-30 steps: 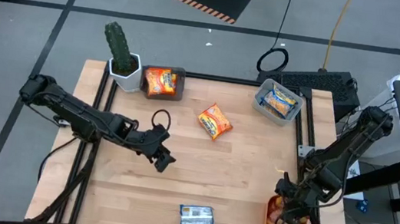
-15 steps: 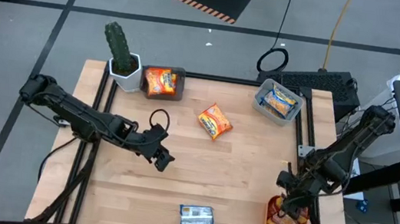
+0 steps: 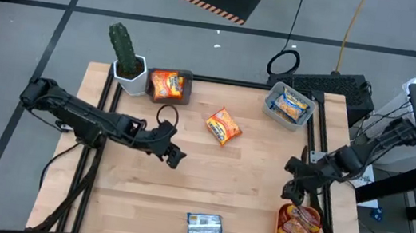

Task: Sort Maruchan noodles
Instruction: Put the blue noodle pack into the gray bin

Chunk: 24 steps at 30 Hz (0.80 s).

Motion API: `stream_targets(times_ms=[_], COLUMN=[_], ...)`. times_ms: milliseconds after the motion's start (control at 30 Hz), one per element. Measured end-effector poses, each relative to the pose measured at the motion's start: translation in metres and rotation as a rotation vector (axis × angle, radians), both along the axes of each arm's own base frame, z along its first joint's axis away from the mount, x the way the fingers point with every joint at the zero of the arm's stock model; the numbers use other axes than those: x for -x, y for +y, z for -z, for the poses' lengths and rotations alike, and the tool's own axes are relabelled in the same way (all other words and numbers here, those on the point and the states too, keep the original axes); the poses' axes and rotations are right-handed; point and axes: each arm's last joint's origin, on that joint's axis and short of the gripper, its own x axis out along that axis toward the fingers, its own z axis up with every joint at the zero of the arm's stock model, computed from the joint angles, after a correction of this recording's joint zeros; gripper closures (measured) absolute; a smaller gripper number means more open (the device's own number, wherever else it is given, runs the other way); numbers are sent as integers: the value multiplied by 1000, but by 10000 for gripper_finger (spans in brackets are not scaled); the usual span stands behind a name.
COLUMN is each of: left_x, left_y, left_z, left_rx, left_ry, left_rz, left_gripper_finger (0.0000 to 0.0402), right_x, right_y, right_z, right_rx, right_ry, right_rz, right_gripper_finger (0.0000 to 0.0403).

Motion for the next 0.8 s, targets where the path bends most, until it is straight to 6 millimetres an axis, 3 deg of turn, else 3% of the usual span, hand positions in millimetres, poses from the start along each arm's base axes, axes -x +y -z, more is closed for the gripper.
stream_targets(times_ms=[200, 433, 800], left_x=[-3, -4, 0], left_y=[10, 16, -8], left_z=[-2, -1, -1], left_rx=[-52, -45, 34], left_ry=[-17, -7, -2], left_rz=[-3, 33, 141], left_gripper_finger=[167, 167, 167], right_x=[-18, -57, -126], right_y=[-3, 5, 35], right_z=[-2, 5, 25], right_rx=[-59, -154, -340], right_ry=[-60, -109, -241], right_rz=[27, 29, -92], right_gripper_finger=[209, 209, 209])
